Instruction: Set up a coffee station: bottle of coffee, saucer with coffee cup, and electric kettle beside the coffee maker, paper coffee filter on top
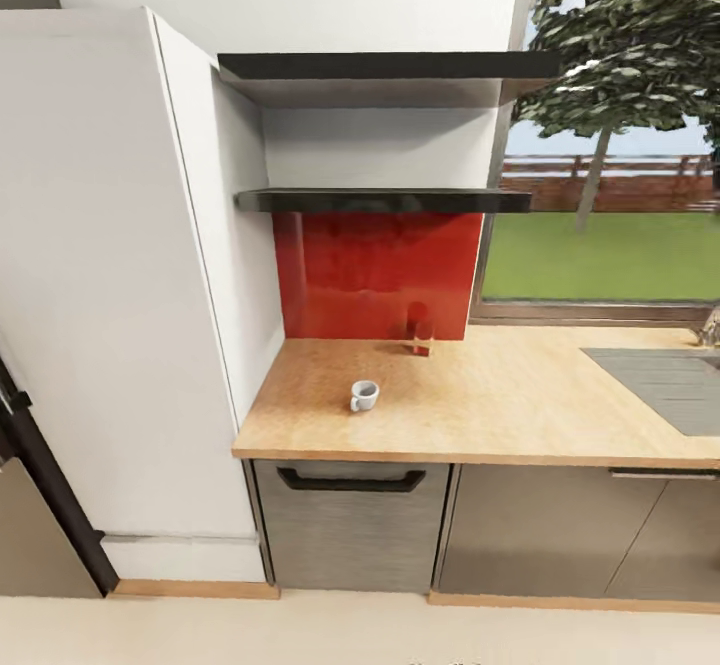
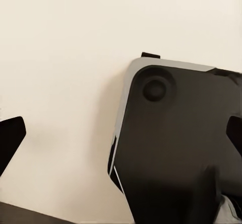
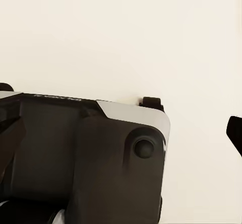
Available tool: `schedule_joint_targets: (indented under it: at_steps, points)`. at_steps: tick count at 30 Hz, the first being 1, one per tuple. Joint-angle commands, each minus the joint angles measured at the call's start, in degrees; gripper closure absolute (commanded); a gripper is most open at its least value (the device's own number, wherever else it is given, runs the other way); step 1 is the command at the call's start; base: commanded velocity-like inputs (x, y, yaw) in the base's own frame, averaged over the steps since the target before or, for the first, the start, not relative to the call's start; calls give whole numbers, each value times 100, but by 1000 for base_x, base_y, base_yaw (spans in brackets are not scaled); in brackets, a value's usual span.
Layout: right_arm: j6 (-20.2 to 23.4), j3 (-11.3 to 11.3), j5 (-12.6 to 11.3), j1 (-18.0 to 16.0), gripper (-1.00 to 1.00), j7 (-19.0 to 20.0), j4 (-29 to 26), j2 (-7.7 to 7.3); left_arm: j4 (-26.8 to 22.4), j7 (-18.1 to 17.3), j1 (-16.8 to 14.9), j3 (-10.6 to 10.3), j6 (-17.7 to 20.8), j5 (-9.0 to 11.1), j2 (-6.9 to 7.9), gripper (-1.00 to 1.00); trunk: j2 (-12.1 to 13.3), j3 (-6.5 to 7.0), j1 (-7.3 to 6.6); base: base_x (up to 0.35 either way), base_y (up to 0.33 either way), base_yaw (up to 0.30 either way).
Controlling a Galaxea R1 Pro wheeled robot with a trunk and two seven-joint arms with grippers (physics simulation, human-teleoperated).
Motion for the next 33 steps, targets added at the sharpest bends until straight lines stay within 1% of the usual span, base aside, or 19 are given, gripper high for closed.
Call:
schedule_joint_targets:
  at_steps: [1, 11, 14, 16, 18, 19, 23, 25, 26, 28, 31, 33]
  points:
    - [32, 10, 20, 0, -100, 17, -11, -1, 1, 25, 4, -54, -12, 31, 2, -100, -4, -2, 2, 0, 0, -265]
    - [-7, 29, 25, 0, -100, 11, -11, 7, 29, 81, 14, -52, 27, 16, 55, -100, -4, -2, 2, 0, 0, -262]
    - [-16, 30, 24, 0, -100, 9, -93, 12, 33, 88, 17, -52, 45, 18, 141, -100, -4, -2, 2, 0, 0, -119]
    - [-18, 30, 22, 0, -100, 6, -301, 14, 41, 90, 18, -52, 57, 19, 197, -100, -4, -2, 2, 0, 0, -49]
    - [-19, 30, 21, 0, -100, 6, -733, 20, 50, 93, 23, -56, 73, 20, 262, -100, -4, -2, 2, 0, 0, -23]
    - [-20, 30, 21, 0, -100, 6, -852, 21, 54, 93, 26, -58, 76, 20, 274, -100, -4, -2, 2, 0, 0, -14]
    - [-20, 30, 14, 0, -100, 1, -1643, 58, 144, 92, 90, -66, 86, 20, 343, -100, -4, -2, 2, 0, 0, -6]
    - [-17, 30, 13, 0, -100, 0, -2227, 139, 281, 92, 125, -68, 86, 20, 369, -100, -4, -2, 2, 0, 0, -2]
    - [-16, 30, 14, 0, -100, -2, -2370, 167, 312, 92, 130, -68, 86, 20, 378, -100, -4, -2, 2, 0, 0, -1]
    - [-13, 31, 18, 0, -100, -10, -2912, 314, 374, 92, 142, -69, 90, 20, 418, -100, -4, -2, 2, 0, 0, 0]
    - [-7, 36, 19, 0, -100, -15, -3400, 482, 422, 92, 148, -69, 94, 26, 499, -100, -4, -2, 2, 0, 0, 0]
    - [2, 40, 20, 0, -100, -17, -3919, 647, 436, 96, 153, -66, 100, 39, 545, -100, -4, -2, 2, 0, 0, 0]
